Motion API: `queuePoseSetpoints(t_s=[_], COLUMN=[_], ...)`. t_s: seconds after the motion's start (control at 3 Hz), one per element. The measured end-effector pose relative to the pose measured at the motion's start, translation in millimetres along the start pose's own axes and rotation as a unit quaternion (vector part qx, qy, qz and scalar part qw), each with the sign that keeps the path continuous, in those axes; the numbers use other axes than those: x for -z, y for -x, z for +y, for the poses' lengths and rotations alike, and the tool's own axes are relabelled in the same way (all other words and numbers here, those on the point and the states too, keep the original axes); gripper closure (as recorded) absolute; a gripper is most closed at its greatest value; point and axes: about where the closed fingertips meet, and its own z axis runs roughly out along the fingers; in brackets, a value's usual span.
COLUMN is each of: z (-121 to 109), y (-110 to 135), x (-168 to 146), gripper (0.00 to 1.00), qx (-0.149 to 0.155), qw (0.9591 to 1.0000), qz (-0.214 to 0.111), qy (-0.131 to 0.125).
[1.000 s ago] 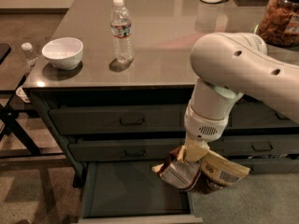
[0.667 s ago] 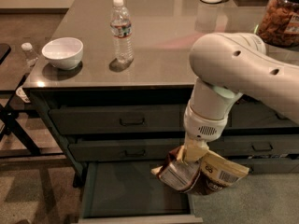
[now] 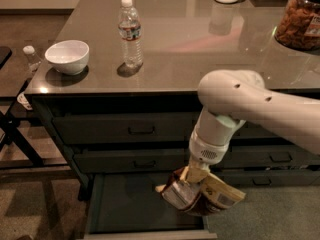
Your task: Place brown chip bag into bottom drawer
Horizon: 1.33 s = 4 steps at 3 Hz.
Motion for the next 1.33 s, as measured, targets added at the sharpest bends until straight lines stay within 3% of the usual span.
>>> queuePoseSetpoints(t_s=[0.33,0.67,1.33], z=[-28,-46,-48], y=[3,8,9], x=[-45,-74,-87], gripper=[1.00,1.00,1.00], qx=[-0.022,-0.023,-0.026], qw=[0.9992,0.9979,0.9970], qz=[-0.027,-0.047,-0.054], qy=[0.019,0.039,0.049])
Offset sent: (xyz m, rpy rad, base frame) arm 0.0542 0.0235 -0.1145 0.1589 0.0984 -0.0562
